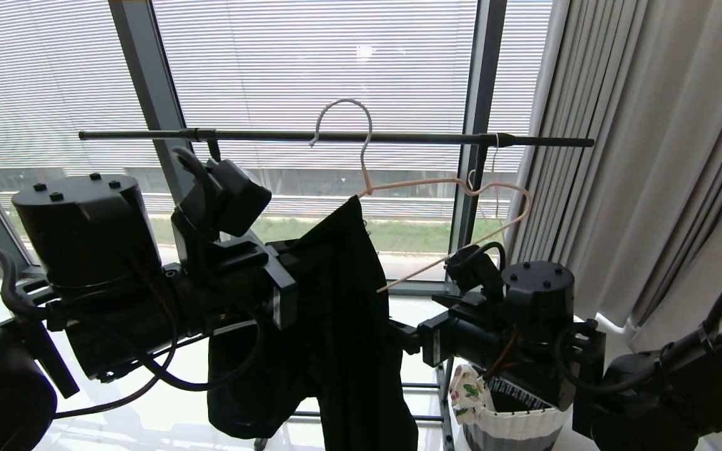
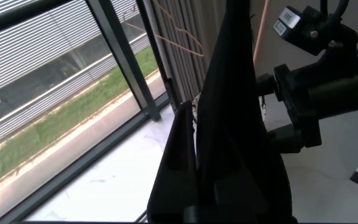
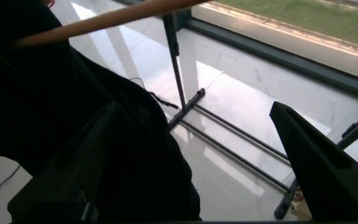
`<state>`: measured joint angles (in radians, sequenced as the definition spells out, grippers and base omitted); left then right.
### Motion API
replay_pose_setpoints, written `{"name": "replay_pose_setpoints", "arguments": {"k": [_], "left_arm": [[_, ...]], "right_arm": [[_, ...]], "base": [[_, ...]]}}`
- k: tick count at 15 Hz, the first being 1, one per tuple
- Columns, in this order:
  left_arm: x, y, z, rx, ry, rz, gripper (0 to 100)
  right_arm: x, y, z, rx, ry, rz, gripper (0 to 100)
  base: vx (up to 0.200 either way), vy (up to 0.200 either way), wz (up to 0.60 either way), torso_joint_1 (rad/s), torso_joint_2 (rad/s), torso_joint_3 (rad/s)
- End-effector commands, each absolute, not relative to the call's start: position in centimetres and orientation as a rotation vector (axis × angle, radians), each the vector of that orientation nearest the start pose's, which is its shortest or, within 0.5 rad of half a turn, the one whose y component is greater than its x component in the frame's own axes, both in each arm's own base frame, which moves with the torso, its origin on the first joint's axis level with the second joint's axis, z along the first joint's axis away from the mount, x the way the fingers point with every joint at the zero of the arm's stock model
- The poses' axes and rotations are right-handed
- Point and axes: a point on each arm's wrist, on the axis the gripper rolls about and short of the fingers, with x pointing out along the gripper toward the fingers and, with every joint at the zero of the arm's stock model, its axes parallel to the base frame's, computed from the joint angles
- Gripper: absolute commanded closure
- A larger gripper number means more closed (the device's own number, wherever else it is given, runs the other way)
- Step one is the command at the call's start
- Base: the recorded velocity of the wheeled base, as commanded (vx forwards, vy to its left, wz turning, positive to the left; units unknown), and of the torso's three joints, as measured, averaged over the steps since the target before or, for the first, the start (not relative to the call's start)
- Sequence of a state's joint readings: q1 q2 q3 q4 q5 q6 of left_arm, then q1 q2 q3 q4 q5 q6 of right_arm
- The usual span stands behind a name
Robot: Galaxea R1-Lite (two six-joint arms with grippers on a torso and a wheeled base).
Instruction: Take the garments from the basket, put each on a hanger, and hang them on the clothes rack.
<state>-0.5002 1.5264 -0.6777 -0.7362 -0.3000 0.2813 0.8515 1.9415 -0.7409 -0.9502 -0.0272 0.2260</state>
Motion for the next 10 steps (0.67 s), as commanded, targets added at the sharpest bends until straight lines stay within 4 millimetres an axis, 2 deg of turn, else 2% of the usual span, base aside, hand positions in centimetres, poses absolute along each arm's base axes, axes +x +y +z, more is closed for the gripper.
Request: {"name": "replay_pose_setpoints", "arguments": {"k": [1,4,10], "left_arm": [[23.1,-12.8,20.9,0.276,-0.003,-0.784,100],[23.0,-12.7,21.3,0.275,-0.017,-0.781,100],[22.8,-13.1,21.5,0.276,-0.029,-0.799,100]], "right_arm": [[21.6,26.0,11.5,0.087,0.341,0.813,0],[19.1,27.5,10.8,0.058,0.369,0.896,0],[19.7,27.4,9.7,0.028,0.381,0.802,0]], "base": [[0.000,0.000,0.00,0.000,0.00,0.000],[0.000,0.000,0.00,0.000,0.00,0.000],[0.000,0.000,0.00,0.000,0.00,0.000]]}}
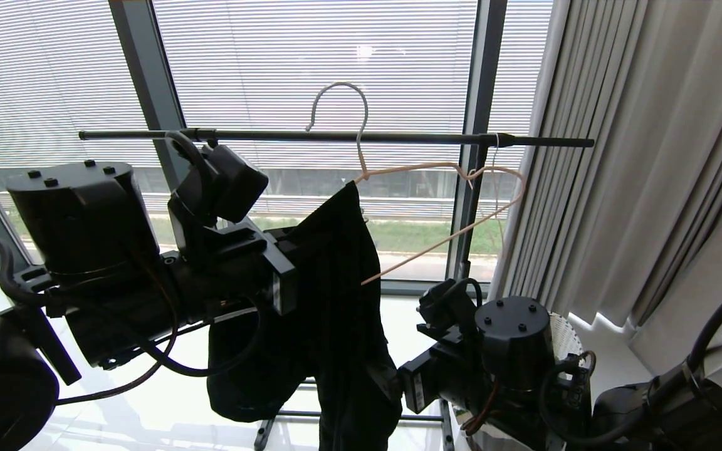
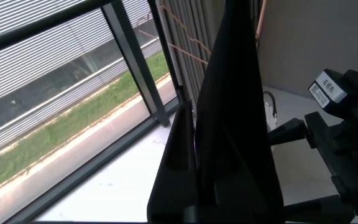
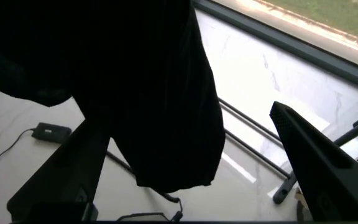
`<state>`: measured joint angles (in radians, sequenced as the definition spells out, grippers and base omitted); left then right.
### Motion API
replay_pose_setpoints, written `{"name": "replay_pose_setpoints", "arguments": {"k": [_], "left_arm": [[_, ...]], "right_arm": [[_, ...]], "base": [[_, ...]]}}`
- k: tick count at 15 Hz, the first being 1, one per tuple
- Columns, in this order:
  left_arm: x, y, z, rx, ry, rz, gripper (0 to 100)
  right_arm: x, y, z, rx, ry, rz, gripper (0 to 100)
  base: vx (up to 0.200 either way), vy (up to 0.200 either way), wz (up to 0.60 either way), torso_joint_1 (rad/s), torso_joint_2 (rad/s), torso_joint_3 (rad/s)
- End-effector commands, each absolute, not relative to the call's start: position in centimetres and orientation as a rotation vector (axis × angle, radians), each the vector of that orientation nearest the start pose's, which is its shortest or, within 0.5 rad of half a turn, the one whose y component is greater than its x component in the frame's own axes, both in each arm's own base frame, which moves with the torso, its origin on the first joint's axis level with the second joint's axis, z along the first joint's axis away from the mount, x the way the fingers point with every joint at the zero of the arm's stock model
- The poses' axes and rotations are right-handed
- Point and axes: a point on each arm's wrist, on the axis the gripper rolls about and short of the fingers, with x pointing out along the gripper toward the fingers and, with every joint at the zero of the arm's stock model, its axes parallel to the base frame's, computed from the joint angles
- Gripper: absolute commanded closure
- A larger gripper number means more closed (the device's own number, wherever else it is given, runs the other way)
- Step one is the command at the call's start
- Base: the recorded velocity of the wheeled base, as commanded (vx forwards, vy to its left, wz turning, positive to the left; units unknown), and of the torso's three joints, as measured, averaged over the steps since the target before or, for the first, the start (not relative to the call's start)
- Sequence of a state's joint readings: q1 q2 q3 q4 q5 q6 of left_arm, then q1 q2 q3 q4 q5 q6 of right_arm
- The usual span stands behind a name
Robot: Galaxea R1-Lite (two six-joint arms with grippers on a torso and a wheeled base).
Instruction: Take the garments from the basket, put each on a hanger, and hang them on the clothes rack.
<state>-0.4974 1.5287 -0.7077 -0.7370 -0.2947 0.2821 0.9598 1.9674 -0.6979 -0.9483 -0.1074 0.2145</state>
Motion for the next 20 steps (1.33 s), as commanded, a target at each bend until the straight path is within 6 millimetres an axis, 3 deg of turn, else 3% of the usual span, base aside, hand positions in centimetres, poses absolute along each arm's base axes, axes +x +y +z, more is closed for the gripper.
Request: {"name": "replay_pose_setpoints", "arguments": {"k": [1,9,10,15,20], "left_arm": [[22.8,-13.1,21.5,0.276,-0.029,-0.798,100],[23.1,-12.4,21.4,0.318,-0.036,-0.770,100],[23.1,-12.4,21.3,0.318,-0.034,-0.770,100],[22.7,-12.1,21.1,0.321,-0.025,-0.768,100],[20.8,-10.9,18.6,0.328,0.065,-0.771,100]], "right_arm": [[19.8,27.3,9.7,0.023,0.379,0.792,0],[22.6,24.5,9.3,-0.092,0.344,0.694,0],[22.7,24.4,9.4,-0.094,0.341,0.689,100],[23.5,23.5,9.6,-0.100,0.330,0.658,100],[26.8,19.6,11.3,-0.087,0.272,0.517,100]], "base": [[0.000,0.000,0.00,0.000,0.00,0.000],[0.000,0.000,0.00,0.000,0.00,0.000],[0.000,0.000,0.00,0.000,0.00,0.000],[0.000,0.000,0.00,0.000,0.00,0.000],[0.000,0.000,0.00,0.000,0.00,0.000]]}}
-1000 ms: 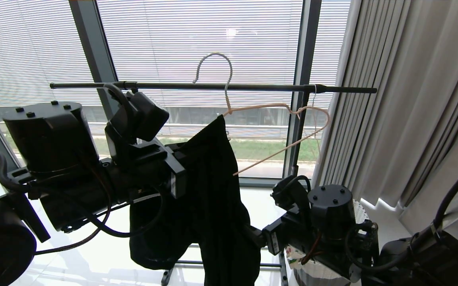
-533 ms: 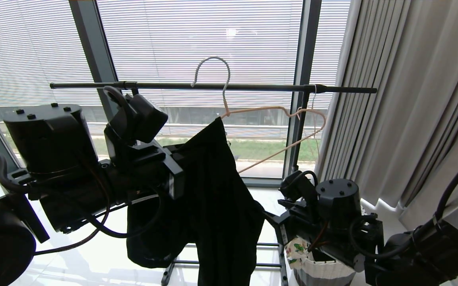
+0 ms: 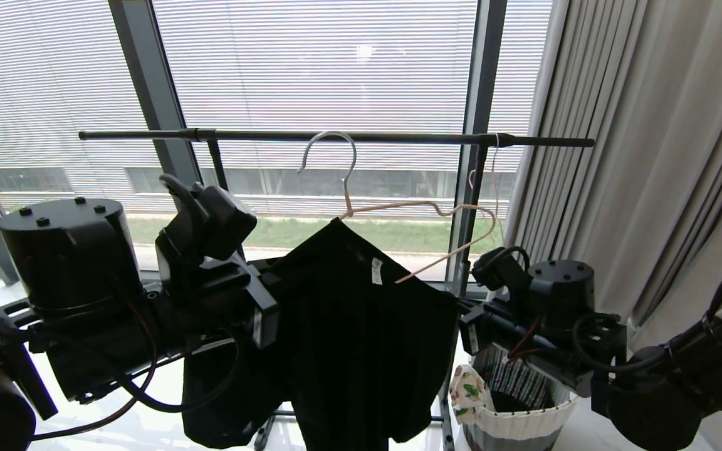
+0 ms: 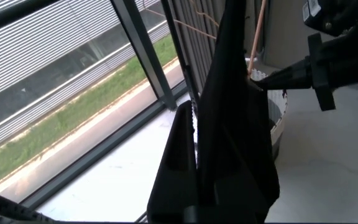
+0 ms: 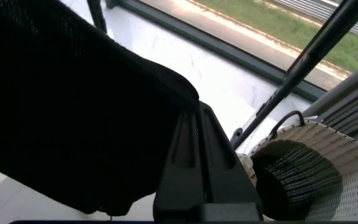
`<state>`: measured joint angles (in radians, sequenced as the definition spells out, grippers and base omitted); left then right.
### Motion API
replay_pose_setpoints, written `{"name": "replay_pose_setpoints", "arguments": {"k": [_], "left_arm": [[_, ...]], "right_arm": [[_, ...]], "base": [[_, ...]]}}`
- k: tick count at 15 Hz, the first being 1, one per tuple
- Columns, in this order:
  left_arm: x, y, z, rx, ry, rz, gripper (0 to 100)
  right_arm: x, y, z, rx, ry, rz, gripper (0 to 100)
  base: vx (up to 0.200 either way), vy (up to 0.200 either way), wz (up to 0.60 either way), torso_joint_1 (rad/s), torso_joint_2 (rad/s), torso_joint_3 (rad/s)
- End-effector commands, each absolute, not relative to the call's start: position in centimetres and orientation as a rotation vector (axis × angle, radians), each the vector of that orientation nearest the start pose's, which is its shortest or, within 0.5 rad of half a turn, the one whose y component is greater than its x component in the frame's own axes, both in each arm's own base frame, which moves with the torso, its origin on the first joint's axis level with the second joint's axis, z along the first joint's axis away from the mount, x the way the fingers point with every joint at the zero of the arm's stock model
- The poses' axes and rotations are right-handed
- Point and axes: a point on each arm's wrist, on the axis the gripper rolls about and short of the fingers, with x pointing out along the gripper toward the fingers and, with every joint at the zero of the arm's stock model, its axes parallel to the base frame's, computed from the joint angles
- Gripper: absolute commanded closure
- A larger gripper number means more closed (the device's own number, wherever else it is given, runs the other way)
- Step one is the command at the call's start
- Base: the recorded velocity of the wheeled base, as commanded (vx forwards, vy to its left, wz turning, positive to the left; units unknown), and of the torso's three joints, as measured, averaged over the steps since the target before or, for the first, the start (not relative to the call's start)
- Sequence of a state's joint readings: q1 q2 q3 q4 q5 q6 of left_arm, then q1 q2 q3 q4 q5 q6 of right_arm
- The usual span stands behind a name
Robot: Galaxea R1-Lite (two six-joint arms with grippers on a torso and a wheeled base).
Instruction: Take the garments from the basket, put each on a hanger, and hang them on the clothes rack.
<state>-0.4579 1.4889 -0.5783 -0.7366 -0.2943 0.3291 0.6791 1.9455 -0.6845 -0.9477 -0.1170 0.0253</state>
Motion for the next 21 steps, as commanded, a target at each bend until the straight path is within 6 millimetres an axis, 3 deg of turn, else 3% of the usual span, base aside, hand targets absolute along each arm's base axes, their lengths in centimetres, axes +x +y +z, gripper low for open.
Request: {"name": "replay_pose_setpoints", "arguments": {"k": [1,9,14,17,21], "left_arm": [[20.5,-10.6,18.1,0.338,0.082,-0.768,100],[19.9,-10.3,15.0,0.363,0.204,-0.790,100],[20.8,-11.2,12.9,0.371,0.293,-0.824,100],[22.3,-12.0,11.5,0.379,0.349,-0.814,100],[23.1,-12.2,11.0,0.401,0.374,-0.742,100]], "right_arm": [[27.3,18.9,11.8,-0.080,0.256,0.493,100],[28.4,17.9,13.4,-0.057,0.203,0.454,100],[28.5,17.7,14.8,-0.059,0.173,0.474,100],[28.0,17.1,16.7,-0.055,0.178,0.514,100],[26.9,16.2,18.1,-0.052,0.179,0.532,100]], "base": [[0.000,0.000,0.00,0.000,0.00,0.000],[0.000,0.000,0.00,0.000,0.00,0.000],[0.000,0.000,0.00,0.000,0.00,0.000],[0.000,0.000,0.00,0.000,0.00,0.000],[0.000,0.000,0.00,0.000,0.00,0.000]]}}
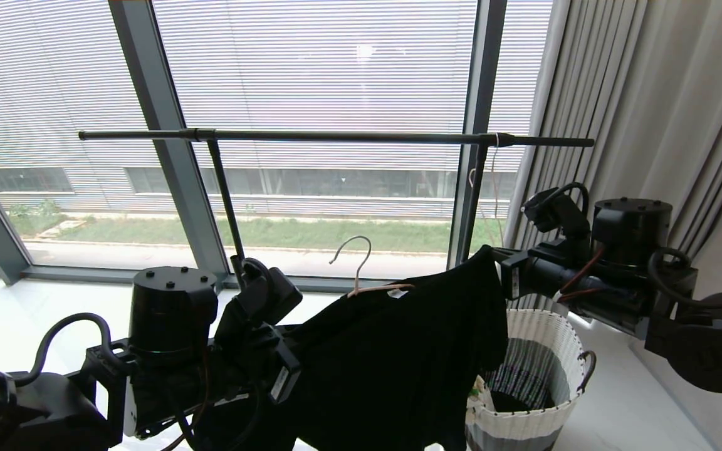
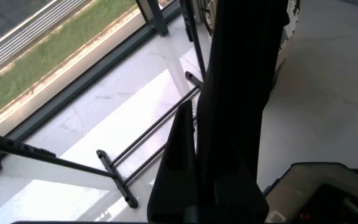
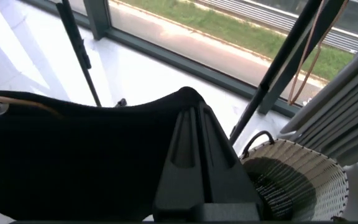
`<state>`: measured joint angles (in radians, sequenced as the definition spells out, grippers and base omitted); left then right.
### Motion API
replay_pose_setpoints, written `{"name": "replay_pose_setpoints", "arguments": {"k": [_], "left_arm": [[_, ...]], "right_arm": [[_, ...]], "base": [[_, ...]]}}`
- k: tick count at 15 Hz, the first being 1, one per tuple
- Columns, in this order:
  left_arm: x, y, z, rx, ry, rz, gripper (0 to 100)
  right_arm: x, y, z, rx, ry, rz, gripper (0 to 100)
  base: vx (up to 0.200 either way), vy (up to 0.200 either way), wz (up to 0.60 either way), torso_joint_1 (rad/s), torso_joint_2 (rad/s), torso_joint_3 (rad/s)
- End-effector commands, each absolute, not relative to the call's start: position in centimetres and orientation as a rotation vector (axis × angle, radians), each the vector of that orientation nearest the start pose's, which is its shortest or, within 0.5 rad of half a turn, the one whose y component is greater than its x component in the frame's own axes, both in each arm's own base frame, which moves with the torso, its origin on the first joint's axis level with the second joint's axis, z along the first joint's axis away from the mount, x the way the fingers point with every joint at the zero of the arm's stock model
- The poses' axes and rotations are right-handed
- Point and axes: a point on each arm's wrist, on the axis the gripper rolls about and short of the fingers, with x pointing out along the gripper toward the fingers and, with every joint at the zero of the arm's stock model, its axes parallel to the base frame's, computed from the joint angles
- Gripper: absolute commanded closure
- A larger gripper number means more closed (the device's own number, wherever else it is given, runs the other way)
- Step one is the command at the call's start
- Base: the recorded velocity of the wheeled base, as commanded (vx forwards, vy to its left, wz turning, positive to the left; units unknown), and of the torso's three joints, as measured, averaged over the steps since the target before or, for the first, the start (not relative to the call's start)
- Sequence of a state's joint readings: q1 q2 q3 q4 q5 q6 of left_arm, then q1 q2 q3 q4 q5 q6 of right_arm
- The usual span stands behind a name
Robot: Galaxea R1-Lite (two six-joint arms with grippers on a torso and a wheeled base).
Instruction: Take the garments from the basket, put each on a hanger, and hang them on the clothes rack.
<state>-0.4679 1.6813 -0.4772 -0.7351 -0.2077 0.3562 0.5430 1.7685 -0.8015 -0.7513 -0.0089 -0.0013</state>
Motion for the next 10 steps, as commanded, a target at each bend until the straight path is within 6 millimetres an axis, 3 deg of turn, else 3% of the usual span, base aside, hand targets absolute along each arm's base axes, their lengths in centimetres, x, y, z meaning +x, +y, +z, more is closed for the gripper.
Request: {"name": "replay_pose_setpoints", "arguments": {"k": [1,2,3,10], "left_arm": [[23.3,-12.3,11.2,0.397,0.364,-0.740,100],[23.3,-12.4,11.6,0.390,0.349,-0.745,100],[23.3,-12.5,11.9,0.388,0.334,-0.754,100],[23.2,-12.9,12.9,0.357,0.239,-0.838,100]], "right_arm": [[26.6,16.1,18.4,-0.055,0.193,0.551,100],[26.1,16.1,18.5,-0.060,0.217,0.570,100],[25.8,16.0,18.6,-0.064,0.234,0.588,0],[24.2,14.5,20.0,-0.199,0.260,0.746,0]], "base": [[0.000,0.000,0.00,0.000,0.00,0.000],[0.000,0.000,0.00,0.000,0.00,0.000],[0.000,0.000,0.00,0.000,0.00,0.000],[0.000,0.000,0.00,0.000,0.00,0.000]]}}
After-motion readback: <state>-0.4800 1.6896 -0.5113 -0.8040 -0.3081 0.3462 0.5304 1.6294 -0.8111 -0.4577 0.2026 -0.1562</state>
